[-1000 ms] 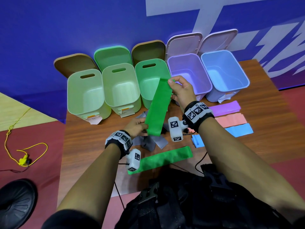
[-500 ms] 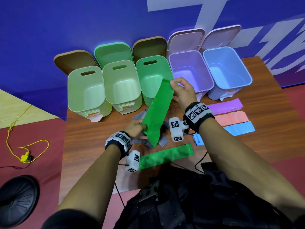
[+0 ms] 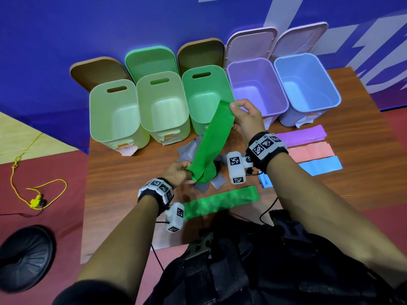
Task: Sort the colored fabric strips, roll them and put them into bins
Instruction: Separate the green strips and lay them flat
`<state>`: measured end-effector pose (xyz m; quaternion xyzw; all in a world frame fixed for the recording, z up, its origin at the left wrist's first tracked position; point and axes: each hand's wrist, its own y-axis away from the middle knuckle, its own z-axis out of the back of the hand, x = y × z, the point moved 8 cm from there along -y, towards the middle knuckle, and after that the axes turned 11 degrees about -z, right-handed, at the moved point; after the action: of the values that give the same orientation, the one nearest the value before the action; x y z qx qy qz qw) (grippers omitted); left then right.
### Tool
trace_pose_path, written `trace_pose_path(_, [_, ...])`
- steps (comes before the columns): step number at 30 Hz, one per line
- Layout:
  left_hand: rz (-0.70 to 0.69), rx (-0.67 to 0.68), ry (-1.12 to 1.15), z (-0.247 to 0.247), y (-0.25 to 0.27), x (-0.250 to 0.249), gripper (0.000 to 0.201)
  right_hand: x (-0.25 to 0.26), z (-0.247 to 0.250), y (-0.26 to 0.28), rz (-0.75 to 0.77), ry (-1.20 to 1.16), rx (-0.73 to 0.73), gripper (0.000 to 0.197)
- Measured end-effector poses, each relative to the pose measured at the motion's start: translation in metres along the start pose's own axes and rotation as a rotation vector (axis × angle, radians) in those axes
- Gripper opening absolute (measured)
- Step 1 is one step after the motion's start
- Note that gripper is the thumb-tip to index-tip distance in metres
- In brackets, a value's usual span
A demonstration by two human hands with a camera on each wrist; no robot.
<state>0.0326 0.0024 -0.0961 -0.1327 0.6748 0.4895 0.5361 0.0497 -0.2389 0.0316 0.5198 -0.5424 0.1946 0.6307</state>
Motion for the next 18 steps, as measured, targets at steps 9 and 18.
trace_pose_path(9, [-0.095, -0.024, -0.023, 0.005, -0.008, 0.003, 0.029, 0.022, -0.019, 0.008, 0.015, 0.005, 0.098, 0.007])
trace_pose_path(18, [-0.176, -0.070, -0.038, 0.008, -0.018, -0.016, 0.025, 0.043, -0.033, 0.014, 0.058, 0.017, 0.146, 0.007])
